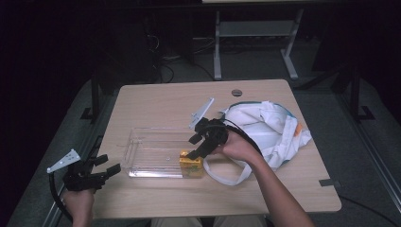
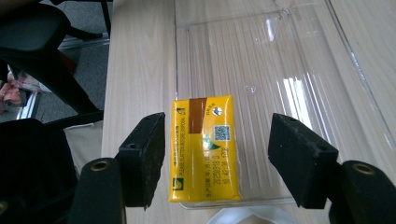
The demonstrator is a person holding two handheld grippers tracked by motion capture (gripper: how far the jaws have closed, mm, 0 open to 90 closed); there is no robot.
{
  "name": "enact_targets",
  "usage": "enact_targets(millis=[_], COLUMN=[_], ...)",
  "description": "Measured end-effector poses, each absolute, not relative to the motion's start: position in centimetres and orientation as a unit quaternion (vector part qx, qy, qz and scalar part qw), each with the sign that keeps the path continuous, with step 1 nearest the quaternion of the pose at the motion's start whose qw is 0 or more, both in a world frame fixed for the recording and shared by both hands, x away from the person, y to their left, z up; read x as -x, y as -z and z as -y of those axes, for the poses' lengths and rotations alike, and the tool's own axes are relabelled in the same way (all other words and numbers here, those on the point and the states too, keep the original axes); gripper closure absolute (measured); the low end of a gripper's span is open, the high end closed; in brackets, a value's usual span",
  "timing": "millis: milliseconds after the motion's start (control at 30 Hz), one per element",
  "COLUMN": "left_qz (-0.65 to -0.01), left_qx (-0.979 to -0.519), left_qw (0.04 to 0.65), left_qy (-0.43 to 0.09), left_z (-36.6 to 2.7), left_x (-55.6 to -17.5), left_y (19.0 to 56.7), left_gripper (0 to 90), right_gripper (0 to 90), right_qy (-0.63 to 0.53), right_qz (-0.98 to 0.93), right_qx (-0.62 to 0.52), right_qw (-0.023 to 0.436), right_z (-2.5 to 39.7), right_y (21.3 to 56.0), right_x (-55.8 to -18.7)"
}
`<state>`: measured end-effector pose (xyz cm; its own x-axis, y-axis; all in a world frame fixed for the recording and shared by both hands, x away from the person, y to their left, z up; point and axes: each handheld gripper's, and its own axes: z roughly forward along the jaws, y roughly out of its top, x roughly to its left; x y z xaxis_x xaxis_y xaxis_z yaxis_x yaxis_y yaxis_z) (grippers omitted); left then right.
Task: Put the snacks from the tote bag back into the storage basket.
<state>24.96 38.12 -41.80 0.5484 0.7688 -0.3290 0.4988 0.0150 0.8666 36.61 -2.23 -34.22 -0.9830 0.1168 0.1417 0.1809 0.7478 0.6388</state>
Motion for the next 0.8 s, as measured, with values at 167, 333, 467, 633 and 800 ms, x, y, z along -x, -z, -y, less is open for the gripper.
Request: enact_targets(millis=[167,333,467,633,800], left_qz=[-0.460,-0.460,-0.458,-0.457,-0.459], left_qx=[-0.690,-0.690,-0.691,-0.692,-0.691], left_qw=[0.546,0.545,0.545,0.544,0.545], left_qy=[-0.124,-0.123,-0.124,-0.125,-0.124], left_z=[-38.1,-38.1,-38.2,-38.2,-38.2], left_x=[-25.0,-25.0,-25.0,-25.0,-25.0], left_y=[41.8,41.8,41.8,41.8,41.8], left_gripper=[12.6,12.7,12.7,12.6,12.6], right_gripper=[35.5,34.9,34.6,34.3,34.0], right_qy=[0.350,0.352,0.355,0.358,0.360], right_qz=[0.932,0.931,0.930,0.928,0.927], right_qx=[0.085,0.089,0.094,0.098,0.103], right_qw=[0.043,0.037,0.032,0.027,0.023], right_z=[2.7,3.2,3.6,4.1,4.5], right_y=[33.7,33.4,33.1,33.0,32.9], right_x=[-36.7,-36.9,-37.0,-37.2,-37.3])
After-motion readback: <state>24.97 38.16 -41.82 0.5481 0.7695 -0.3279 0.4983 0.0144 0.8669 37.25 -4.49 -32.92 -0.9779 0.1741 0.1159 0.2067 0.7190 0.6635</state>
